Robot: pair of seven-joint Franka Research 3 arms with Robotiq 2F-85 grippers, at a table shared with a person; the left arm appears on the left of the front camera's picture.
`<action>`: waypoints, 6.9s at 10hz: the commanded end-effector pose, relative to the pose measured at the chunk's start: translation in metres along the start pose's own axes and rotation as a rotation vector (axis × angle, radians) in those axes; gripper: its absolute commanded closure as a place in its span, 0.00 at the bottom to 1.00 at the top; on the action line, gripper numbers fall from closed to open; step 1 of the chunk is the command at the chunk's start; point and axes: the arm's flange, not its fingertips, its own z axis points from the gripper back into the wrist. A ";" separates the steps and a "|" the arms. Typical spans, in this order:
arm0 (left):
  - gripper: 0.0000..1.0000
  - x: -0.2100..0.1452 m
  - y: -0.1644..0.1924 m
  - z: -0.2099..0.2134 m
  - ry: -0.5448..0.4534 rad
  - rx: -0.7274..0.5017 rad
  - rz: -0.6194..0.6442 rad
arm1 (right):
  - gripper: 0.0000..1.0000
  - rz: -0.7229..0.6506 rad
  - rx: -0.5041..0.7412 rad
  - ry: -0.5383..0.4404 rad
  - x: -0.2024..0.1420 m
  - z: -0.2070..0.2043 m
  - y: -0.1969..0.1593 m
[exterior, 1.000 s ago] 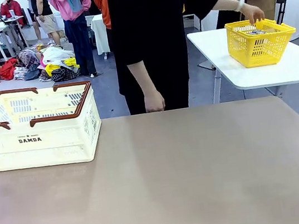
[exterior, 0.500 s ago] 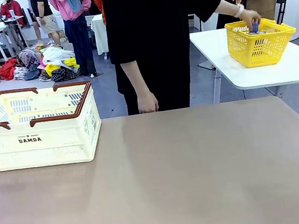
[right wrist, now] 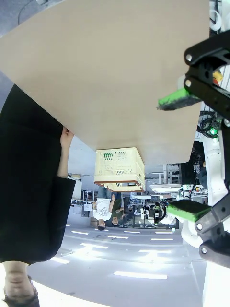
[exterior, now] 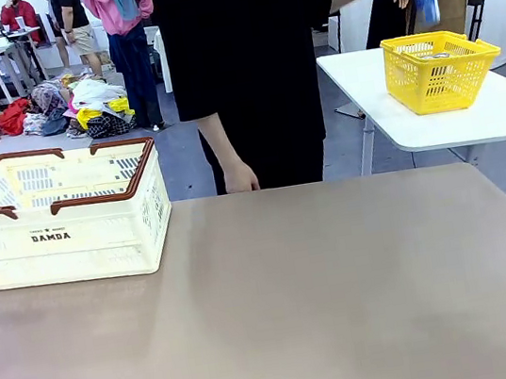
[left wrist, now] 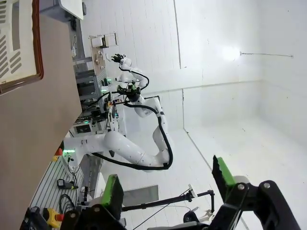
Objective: Place the drinks into the Shopping basket.
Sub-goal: Pick up one drink and place it into the Shopping basket.
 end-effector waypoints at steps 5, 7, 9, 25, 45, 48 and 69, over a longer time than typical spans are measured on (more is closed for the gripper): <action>0.00 -0.004 -0.002 0.009 0.010 0.007 0.000 | 0.00 0.027 0.029 -0.012 0.003 0.000 0.002; 0.00 -0.004 -0.002 0.009 0.010 0.007 0.000 | 0.00 0.027 0.029 -0.012 0.003 0.000 0.002; 0.00 -0.004 -0.002 0.009 0.010 0.007 0.000 | 0.00 0.027 0.029 -0.012 0.003 0.000 0.002; 0.00 0.062 -0.077 -0.328 -0.011 0.882 0.242 | 0.00 0.027 0.029 -0.012 0.003 0.000 0.002; 0.00 -0.019 0.124 -0.509 -0.067 1.690 -0.328 | 0.00 0.027 0.029 -0.012 0.003 0.000 0.002; 0.00 0.001 0.158 -0.506 0.005 1.689 -0.287 | 0.00 0.027 0.029 -0.012 0.003 0.000 0.002; 0.00 -0.135 -0.041 -0.111 -0.014 0.756 -0.503 | 0.00 0.027 0.029 -0.012 0.003 0.000 0.002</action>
